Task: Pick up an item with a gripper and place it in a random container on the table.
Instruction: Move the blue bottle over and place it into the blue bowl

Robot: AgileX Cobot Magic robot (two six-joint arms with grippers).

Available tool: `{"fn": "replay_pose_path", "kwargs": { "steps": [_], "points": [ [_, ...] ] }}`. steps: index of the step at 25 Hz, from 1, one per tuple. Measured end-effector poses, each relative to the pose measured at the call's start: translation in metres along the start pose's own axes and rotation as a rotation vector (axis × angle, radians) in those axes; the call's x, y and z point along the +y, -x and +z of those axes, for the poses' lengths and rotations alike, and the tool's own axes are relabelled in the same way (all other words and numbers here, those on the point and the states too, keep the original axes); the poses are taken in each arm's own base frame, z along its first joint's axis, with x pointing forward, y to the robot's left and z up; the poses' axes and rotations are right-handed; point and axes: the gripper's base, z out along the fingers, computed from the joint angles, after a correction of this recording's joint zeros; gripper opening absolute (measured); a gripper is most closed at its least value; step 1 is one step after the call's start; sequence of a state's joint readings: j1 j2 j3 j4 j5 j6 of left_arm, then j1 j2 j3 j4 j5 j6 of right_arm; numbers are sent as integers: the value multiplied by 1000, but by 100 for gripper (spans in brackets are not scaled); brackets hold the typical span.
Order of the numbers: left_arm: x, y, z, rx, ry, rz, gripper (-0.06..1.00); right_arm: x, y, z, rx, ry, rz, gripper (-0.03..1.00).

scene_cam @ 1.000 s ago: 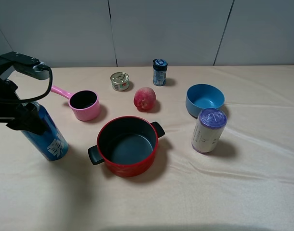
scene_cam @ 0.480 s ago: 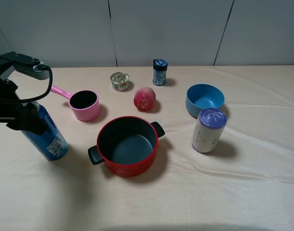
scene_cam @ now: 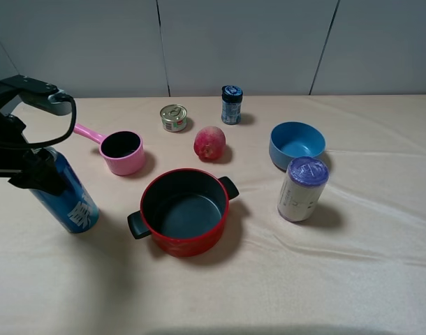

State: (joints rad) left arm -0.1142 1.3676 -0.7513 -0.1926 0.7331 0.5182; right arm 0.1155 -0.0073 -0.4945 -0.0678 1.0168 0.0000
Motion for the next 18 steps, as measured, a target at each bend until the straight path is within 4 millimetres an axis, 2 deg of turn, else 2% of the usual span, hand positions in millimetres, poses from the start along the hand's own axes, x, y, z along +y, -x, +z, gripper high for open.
{"fn": "replay_pose_path", "kwargs": {
  "steps": [8, 18],
  "points": [
    [-3, 4, -14, 61, -44, -50, 68, 0, 0, 0, 0, 0, 0, 69],
    [-4, 23, -49, 67, -62, -73, 68, 0, 0, 0, 0, 0, 0, 69]
  ]
}}
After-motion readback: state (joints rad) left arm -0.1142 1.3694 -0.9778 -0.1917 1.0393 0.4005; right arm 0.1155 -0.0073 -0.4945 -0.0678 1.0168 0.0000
